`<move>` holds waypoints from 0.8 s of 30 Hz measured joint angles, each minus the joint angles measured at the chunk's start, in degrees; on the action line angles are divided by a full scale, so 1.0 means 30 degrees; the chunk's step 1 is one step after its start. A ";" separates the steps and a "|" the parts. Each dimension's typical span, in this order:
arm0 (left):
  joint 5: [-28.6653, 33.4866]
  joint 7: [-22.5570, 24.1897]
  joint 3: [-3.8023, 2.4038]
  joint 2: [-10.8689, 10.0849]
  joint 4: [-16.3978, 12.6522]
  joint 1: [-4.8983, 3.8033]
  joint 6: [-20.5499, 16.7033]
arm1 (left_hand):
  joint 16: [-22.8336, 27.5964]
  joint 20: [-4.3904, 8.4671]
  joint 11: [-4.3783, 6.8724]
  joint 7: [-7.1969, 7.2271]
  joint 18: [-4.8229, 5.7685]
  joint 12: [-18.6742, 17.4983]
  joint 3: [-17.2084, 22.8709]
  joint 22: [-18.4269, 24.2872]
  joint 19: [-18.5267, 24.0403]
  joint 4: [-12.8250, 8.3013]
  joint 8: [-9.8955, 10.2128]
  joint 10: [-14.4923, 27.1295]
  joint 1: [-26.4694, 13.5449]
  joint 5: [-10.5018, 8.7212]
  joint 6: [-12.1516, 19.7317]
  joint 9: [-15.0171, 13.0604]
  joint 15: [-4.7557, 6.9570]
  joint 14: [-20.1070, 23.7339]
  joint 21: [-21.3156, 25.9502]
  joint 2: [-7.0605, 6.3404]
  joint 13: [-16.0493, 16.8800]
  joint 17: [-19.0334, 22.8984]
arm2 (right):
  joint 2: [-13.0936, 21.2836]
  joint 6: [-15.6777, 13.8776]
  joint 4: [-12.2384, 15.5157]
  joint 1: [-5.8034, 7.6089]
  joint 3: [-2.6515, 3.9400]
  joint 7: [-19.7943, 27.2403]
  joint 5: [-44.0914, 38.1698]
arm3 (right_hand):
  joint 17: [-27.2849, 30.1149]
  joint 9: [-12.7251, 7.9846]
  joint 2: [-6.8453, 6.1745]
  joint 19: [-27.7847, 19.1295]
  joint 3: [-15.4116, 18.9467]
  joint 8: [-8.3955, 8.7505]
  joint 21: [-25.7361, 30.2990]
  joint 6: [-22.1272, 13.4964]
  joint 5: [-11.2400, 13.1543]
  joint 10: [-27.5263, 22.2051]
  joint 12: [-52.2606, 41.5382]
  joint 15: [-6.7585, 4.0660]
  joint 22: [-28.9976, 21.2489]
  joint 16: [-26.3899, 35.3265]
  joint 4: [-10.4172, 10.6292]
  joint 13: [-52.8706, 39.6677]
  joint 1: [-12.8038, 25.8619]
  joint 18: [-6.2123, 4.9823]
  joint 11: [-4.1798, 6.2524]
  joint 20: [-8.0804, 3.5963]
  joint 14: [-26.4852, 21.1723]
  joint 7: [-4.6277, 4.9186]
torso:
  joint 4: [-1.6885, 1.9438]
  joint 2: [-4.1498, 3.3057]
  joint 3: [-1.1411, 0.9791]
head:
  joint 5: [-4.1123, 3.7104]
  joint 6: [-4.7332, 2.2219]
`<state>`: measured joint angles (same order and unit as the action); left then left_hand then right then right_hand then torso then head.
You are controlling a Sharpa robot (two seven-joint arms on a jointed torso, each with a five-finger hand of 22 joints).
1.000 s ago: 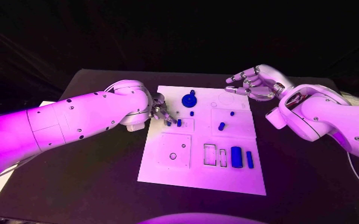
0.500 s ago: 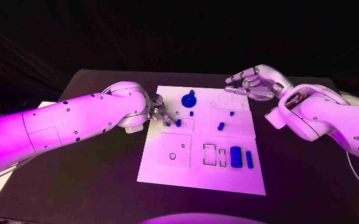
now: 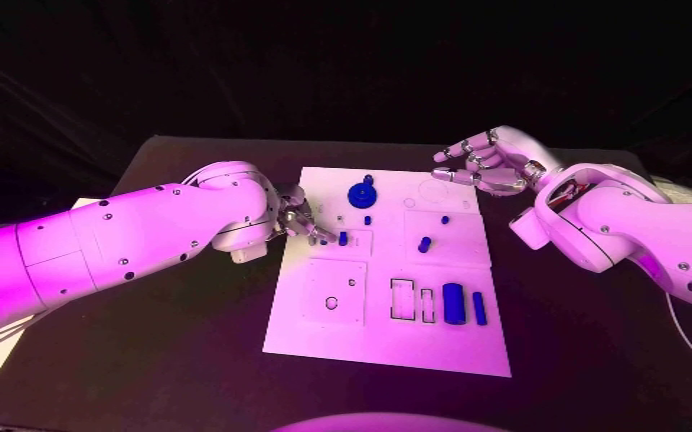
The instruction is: Assemble the parts on the task board
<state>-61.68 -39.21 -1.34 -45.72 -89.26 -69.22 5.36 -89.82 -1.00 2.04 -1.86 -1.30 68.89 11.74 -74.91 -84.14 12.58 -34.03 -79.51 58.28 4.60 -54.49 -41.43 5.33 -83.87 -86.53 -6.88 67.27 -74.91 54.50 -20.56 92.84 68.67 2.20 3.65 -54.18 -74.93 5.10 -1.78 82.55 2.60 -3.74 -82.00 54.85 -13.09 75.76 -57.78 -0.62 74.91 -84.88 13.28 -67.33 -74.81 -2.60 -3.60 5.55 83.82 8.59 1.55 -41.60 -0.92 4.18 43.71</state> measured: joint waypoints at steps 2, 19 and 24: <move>0.0135 0.0075 -0.0072 -0.0187 -0.0202 -0.0004 -0.0114 | 0.0000 0.0000 -0.0029 -0.0056 -0.0002 -0.0001 -0.0204 0.0000 0.0000 0.0086 0.0000 0.0029 0.0045 0.0000 0.0056 -0.0015 0.0000 0.0000 0.0076 -0.0045 -0.0068 0.0000 | 0.0028 0.0003 0.0001 -0.0001 -0.0001 -0.0002 0.0000 | 0.0000 0.0001 -0.0006 -0.0004 0.0000 0.0000 0.0000 0.0000 0.0000 0.0000 0.0000 0.0000 0.0000 0.0000 0.0000 0.0005 0.0006 -0.0001 0.0000 -0.0005 0.0000 0.0000 | 0.0007 0.0002 -0.0005 | -0.0013 -0.0005; 0.0761 0.5377 -0.0145 -0.0203 -0.0694 -0.0263 -0.4213 | 1.3660 -0.1937 -0.2464 -0.2575 -0.2693 -0.9805 -0.2363 0.9382 0.8232 -0.0097 0.1536 0.9911 0.6818 0.0217 0.4889 0.1690 -0.2177 0.6548 1.6966 0.0940 -0.9186 0.8471 | 0.0109 0.0004 0.0005 -0.0012 -0.0001 -0.0010 0.0030 | 0.0004 -0.0001 -0.0006 -0.0067 -0.0001 0.0000 -0.0001 0.0000 0.0000 0.0001 -0.0001 0.0000 0.0000 0.0000 -0.0001 0.0047 0.0006 0.0001 0.0000 -0.0068 0.0000 0.0000 | 0.0015 -0.0005 -0.0009 | -0.0079 -0.0157; -0.0814 0.7392 0.0142 0.0882 0.0242 -0.0224 -0.5102 | 1.5400 -0.2272 -0.2689 -0.2577 -0.3001 -1.3320 -0.0624 1.0959 0.7786 -0.0669 0.3776 0.9833 0.9447 0.0143 0.3571 0.4887 -0.2259 0.6808 1.8722 0.0302 -1.3276 1.0466 | 0.0062 0.0003 -0.0014 -0.0012 -0.0004 -0.0010 0.0038 | 0.0004 0.0015 -0.0006 -0.0067 0.0054 0.0000 0.0075 0.0000 0.0000 -0.0052 0.0124 0.0000 0.0014 0.0000 0.0053 0.0088 0.0006 0.0001 0.0053 -0.0068 0.0000 0.0000 | 0.0009 -0.0015 0.0004 | -0.0137 -0.0216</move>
<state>-64.13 -17.03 -0.92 -43.07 -88.54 -69.89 -9.95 -43.62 -7.82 -6.02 -9.60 -10.30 28.92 9.87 -42.03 -60.78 10.58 -22.70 -50.02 86.62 5.03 -43.78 -26.77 -1.45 -63.45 -30.36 -5.98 27.44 -43.51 54.68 -20.55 92.80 68.63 2.18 3.62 -54.07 -74.92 5.14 -1.80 82.35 2.76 -3.74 -81.77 54.85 -13.09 75.60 -57.40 -0.62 74.95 -84.88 13.44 -67.06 -74.80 -2.60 -3.44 5.34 83.82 8.59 1.58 -41.64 -0.91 3.77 43.07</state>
